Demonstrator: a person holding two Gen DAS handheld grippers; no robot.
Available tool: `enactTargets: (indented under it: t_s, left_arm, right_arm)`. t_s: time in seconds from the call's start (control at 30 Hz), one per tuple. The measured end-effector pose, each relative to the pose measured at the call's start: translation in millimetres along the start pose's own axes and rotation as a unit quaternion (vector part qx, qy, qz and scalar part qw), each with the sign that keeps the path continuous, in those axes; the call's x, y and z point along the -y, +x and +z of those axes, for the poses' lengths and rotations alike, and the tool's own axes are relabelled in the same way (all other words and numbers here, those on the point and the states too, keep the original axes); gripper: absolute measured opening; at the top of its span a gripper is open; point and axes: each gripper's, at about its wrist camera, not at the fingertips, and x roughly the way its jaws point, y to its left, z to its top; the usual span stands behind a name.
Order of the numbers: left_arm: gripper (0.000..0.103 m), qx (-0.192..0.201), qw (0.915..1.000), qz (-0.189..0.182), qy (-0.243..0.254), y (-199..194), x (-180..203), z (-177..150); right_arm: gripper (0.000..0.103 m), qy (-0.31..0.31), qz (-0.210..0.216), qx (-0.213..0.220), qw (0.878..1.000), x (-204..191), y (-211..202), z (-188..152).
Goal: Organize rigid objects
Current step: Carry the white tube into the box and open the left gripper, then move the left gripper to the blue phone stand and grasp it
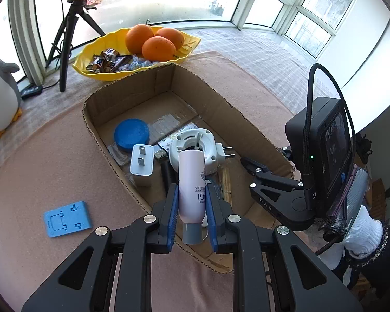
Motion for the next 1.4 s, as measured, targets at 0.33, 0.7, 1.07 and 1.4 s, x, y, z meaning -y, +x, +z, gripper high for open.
enactTargets:
  t_s: [0.33, 0.7, 1.07, 1.4]
  left_arm:
    - [0.019, -0.011, 0.9995, -0.004, 0.029, 6.0, 18.5, -1.1]
    - [0.042, 0.005, 0.9983, 0.001, 0.057, -8.7, 17.9, -4.1]
    - [0.042, -0.015, 0.9950, 0.061, 0.078, -30.9, -60.0, -32.5]
    - [0.051, -0.079, 0.9866, 0.097, 0.105, -20.7, -123.7, -50.4]
  right_arm:
    - [0.031, 0.000, 0.001, 0.001, 1.000, 0.1, -0.2, -0.4]
    - [0.031, -0.001, 0.000, 0.001, 1.000, 0.1, -0.5, -0.4]
    - [0.031, -0.002, -0.004, 0.001, 1.000, -1.7, -0.7, -0.7]
    - [0.031, 0.001, -0.008, -0.002, 1.000, -3.3, 0.8, 0.8]
